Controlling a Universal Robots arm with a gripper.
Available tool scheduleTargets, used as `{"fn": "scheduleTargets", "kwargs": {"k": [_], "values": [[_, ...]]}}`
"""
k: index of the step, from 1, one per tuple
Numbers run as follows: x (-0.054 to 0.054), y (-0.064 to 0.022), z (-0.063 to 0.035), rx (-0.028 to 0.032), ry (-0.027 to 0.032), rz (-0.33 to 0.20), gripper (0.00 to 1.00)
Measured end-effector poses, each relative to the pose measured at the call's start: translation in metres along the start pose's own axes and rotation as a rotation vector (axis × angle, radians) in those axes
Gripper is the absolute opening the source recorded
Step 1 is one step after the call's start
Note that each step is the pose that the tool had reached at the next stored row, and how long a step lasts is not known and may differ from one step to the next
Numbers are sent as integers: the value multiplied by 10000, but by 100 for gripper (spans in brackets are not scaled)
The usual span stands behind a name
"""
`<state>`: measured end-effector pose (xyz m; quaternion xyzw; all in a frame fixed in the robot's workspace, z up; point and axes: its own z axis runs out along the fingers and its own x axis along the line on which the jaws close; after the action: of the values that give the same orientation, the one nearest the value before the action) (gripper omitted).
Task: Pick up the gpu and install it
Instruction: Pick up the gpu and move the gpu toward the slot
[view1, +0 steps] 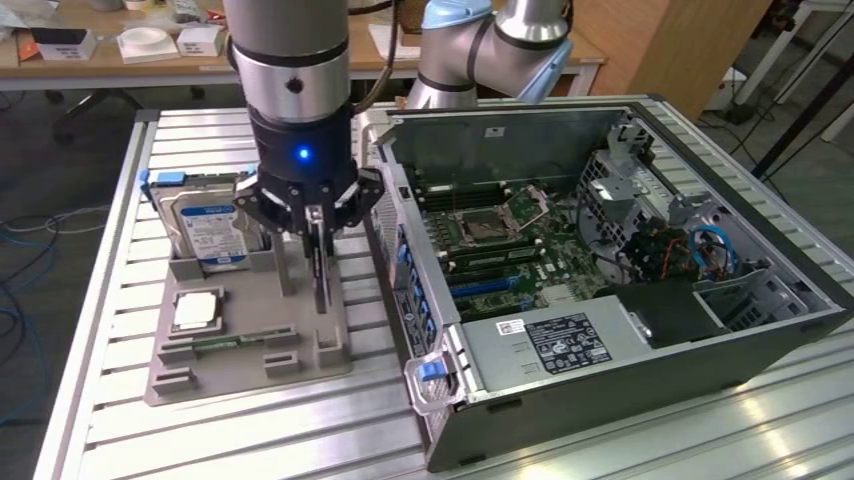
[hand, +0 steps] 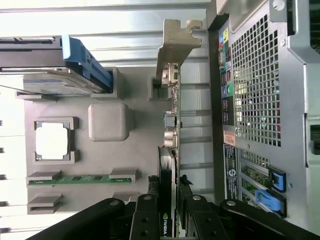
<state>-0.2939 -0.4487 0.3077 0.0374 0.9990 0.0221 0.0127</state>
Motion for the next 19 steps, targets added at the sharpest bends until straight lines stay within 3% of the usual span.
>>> {"fn": "scheduleTargets", "kwargs": {"k": [19], "values": [[-12,23,-509,5,-1,-1,26]]}}
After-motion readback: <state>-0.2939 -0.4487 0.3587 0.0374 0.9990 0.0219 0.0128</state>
